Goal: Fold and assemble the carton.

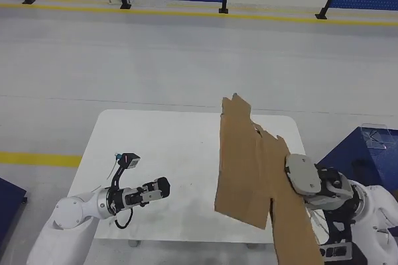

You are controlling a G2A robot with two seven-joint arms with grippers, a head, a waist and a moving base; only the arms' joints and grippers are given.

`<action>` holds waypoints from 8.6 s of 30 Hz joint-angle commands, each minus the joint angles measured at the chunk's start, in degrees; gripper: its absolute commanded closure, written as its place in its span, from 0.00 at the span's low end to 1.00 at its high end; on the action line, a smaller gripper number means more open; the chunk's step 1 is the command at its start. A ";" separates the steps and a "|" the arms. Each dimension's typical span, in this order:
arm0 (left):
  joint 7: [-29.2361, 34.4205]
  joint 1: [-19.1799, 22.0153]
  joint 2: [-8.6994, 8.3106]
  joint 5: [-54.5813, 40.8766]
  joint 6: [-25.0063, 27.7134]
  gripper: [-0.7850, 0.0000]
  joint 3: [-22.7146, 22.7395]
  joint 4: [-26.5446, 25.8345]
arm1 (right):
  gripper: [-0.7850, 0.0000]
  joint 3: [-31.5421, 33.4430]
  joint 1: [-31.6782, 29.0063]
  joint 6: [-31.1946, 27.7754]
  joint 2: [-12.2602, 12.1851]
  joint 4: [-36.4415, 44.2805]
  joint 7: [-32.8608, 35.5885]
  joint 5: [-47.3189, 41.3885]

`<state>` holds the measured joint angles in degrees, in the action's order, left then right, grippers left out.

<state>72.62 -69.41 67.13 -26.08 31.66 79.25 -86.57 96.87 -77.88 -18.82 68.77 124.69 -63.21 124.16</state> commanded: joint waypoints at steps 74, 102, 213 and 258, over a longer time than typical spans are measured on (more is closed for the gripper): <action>0.00 0.00 0.00 0.00 0.00 0.00 0.00 0.00 | 1.00 -13.95 1.74 32.01 -5.70 -4.18 117.03 -208.55; 0.00 0.00 0.00 0.00 0.00 0.00 0.00 0.00 | 1.00 -11.66 7.46 44.60 -6.09 -16.00 112.50 -204.35; -41.58 -8.34 -1.15 62.45 15.08 0.00 -6.86 -23.45 | 1.00 -18.09 1.44 11.56 -7.30 -18.37 104.88 -150.00; -37.94 -5.91 -2.85 56.37 12.05 0.00 -12.04 -23.00 | 1.00 -16.59 0.45 13.41 -6.92 -21.08 104.56 -156.12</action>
<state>34.68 -75.32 64.27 30.30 43.71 67.20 -109.57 80.32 -77.29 -5.81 61.78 103.71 42.11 -31.06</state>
